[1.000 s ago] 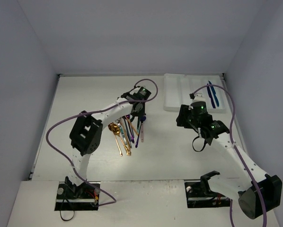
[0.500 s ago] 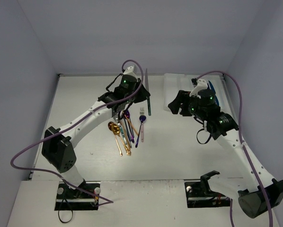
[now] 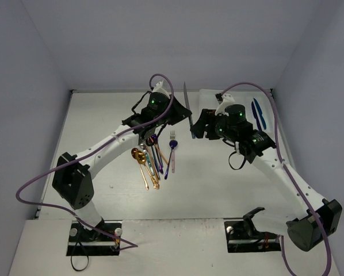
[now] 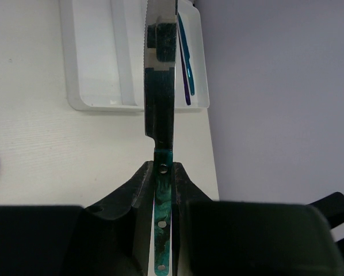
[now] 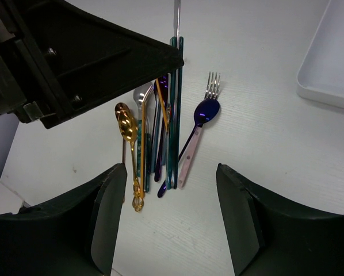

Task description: Sort the eating utensils into containers

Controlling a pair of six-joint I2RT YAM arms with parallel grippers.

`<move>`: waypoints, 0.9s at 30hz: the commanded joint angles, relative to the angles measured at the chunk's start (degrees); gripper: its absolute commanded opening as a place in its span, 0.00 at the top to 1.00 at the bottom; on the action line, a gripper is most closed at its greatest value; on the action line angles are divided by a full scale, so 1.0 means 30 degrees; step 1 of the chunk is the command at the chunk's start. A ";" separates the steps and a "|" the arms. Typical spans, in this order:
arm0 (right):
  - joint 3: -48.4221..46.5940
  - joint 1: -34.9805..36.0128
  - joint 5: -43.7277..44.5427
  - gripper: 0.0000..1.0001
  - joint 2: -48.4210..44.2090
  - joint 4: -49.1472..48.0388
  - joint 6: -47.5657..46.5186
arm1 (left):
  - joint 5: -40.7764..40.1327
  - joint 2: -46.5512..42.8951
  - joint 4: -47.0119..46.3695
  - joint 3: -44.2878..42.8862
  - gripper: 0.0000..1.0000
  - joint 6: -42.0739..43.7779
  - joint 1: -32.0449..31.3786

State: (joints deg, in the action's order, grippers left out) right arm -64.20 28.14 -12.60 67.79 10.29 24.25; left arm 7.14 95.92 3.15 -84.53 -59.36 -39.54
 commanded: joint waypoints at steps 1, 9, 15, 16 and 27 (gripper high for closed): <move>-0.1116 0.0477 0.0612 0.41 0.0520 -0.1500 -0.0020 | 0.0334 -0.0830 -0.1604 -0.1065 1.00 -0.0810 -0.0371; -0.1333 0.0581 0.1517 0.46 0.1461 -0.1525 -0.0368 | 0.0168 -0.0893 -0.1283 -0.1232 1.00 -0.0639 -0.0921; -0.1450 0.0581 0.1958 0.57 0.2143 -0.1525 -0.0757 | 0.0154 -0.0860 -0.1169 -0.1221 1.00 -0.0606 -0.1144; -0.1459 0.0581 0.2029 0.62 0.2160 -0.1525 -0.0807 | 0.0101 -0.0851 -0.1000 -0.1255 1.00 -0.0492 -0.1163; -0.1013 -0.0413 0.3817 1.00 0.1954 -0.1321 -0.1696 | -0.1469 -0.0889 0.1670 -0.1412 0.52 0.1881 -0.1174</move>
State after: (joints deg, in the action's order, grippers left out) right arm -65.80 29.60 -5.89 74.56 9.17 21.34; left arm 6.67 95.92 5.22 -85.23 -59.15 -42.83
